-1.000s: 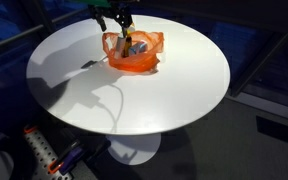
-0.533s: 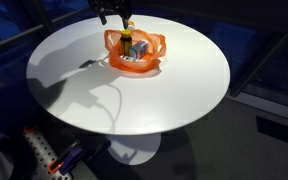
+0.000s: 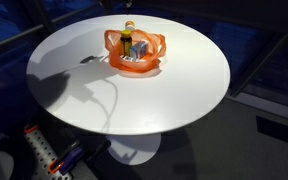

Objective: Put the two white bottles in the plastic

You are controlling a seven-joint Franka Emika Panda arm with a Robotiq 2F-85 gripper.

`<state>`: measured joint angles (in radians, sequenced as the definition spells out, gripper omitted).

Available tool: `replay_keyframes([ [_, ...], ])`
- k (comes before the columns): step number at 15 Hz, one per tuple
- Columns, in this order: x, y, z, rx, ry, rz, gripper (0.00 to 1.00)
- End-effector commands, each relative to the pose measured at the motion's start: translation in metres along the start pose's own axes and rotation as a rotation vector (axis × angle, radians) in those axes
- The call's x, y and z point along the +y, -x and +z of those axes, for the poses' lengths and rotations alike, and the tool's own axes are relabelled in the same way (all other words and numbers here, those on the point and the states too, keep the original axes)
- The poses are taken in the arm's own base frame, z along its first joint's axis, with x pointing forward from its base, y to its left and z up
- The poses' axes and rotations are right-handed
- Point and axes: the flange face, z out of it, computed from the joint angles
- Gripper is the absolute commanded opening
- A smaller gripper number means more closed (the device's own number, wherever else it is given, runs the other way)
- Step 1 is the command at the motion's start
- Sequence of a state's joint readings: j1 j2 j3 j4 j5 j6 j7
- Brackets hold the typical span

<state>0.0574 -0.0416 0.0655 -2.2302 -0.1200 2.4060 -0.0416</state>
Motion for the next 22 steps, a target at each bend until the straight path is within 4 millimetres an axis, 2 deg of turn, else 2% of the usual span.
replay_keyframes([
  [1,-0.009,-0.032,-0.002,-0.032,0.025,0.024,1.0],
  [7,-0.02,-0.076,0.018,-0.109,-0.006,0.023,1.0],
  [14,-0.037,-0.12,0.049,-0.096,-0.04,-0.052,1.0],
  [22,-0.049,-0.143,0.083,-0.097,-0.05,-0.129,1.0],
])
